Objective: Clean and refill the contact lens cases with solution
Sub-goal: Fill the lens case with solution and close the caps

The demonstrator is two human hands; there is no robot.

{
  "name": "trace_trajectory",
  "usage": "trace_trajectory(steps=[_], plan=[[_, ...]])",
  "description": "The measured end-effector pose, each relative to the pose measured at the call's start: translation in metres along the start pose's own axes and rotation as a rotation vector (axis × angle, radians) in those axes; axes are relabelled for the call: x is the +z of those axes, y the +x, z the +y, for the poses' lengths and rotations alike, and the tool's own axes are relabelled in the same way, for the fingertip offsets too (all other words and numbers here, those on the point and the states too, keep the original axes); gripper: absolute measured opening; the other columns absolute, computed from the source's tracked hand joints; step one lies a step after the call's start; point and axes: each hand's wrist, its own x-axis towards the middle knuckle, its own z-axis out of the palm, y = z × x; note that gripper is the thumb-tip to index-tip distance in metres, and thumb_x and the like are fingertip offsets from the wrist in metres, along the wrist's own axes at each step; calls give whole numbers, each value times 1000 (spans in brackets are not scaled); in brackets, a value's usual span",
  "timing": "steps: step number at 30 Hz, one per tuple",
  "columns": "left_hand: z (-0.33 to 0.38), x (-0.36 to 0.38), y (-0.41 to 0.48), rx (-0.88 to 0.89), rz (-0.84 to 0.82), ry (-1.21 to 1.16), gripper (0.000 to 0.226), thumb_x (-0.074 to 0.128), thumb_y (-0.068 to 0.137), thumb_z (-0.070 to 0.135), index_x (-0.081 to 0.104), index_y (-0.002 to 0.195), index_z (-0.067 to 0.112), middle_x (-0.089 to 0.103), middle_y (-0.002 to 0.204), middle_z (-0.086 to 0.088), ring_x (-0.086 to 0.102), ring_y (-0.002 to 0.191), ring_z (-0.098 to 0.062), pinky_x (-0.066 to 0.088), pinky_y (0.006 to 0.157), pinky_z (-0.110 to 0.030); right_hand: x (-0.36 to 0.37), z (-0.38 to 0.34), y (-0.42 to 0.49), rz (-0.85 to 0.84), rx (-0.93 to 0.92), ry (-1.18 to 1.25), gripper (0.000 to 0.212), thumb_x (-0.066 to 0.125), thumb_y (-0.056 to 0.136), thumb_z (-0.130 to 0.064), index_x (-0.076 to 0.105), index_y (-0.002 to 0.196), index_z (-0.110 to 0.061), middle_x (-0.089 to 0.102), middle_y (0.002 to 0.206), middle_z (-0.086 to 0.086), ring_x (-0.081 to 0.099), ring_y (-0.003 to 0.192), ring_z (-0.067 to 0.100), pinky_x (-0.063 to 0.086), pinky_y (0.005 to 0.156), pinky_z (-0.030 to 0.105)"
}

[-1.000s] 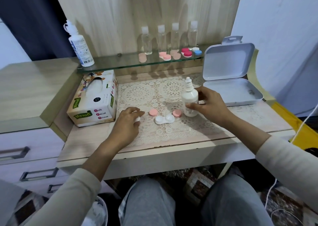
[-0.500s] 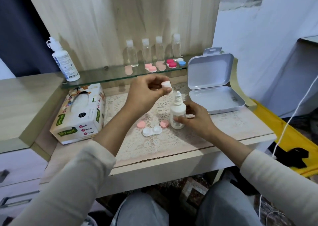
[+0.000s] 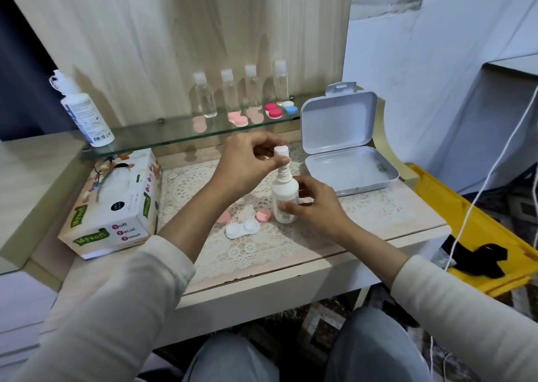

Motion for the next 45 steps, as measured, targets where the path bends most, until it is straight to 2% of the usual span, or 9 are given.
trace_trajectory(steps=[3, 6, 18, 25, 28, 31, 37, 40, 45], plan=[[0, 0, 0, -8, -3, -6, 28, 74, 73, 5, 69, 100, 11, 67, 88, 3, 65, 85, -14, 53, 80, -22, 0, 1, 0, -3, 7, -1, 46, 78, 71, -15, 58, 113, -11, 63, 102, -3, 60, 95, 13, 48, 81, 21], [0, -1, -1, -12, -11, -11, 29, 75, 73, 5, 69, 100, 11, 66, 88, 4, 64, 80, -10, 53, 79, -20, 0, 1, 0, -3, 12, -3, 47, 78, 71, -16, 58, 113, -11, 63, 103, -1, 60, 96, 13, 49, 84, 26], [-1, 0, -1, 5, -83, 15, 32, 75, 72, 4, 68, 102, 10, 65, 92, 2, 60, 75, -2, 50, 75, -14, -1, 1, 1, -10, 13, -6, 46, 78, 72, -15, 58, 113, -11, 63, 102, -2, 60, 94, 12, 47, 81, 22], [-10, 2, 0, -37, -236, -73, 45, 69, 77, 1, 56, 117, 18, 65, 107, 3, 60, 102, -8, 50, 88, -23, 0, 2, 1, -4, 18, -6, 45, 78, 71, -15, 59, 112, -12, 64, 100, -2, 60, 92, 12, 48, 81, 23], [-12, 6, 0, -42, -110, -37, 50, 79, 69, 15, 58, 114, 19, 60, 95, 10, 58, 86, -2, 49, 79, -18, 0, 2, 1, -2, 20, 6, 44, 78, 71, -15, 59, 111, -13, 62, 96, -5, 59, 89, 8, 47, 78, 17], [-13, 6, 0, -56, -61, -79, 52, 79, 69, 11, 57, 115, 15, 55, 83, 9, 55, 73, -4, 49, 74, -17, 0, 3, 2, -6, 14, 1, 43, 78, 71, -15, 59, 110, -13, 62, 96, -7, 58, 86, 5, 45, 74, 11], [-12, 1, -4, -32, -223, -181, 53, 60, 82, -8, 47, 127, 17, 65, 101, -5, 60, 97, -13, 49, 85, -19, 0, 3, 2, -4, 10, -7, 45, 79, 70, -16, 59, 111, -11, 62, 97, -6, 58, 87, 6, 45, 75, 12], [-14, 2, -4, -29, -244, -193, 55, 66, 81, 2, 45, 128, 22, 67, 105, -7, 60, 102, -13, 50, 89, -23, 0, 2, 1, -4, 17, 5, 44, 78, 70, -15, 59, 110, -12, 62, 96, -5, 59, 88, 7, 45, 74, 12], [-17, 8, 0, -36, -116, -67, 60, 79, 69, 18, 52, 123, 22, 63, 97, 5, 60, 89, -6, 50, 86, -28, 0, 1, 1, -7, 28, 13, 44, 78, 70, -14, 59, 110, -11, 62, 95, -5, 59, 88, 7, 45, 74, 11]])
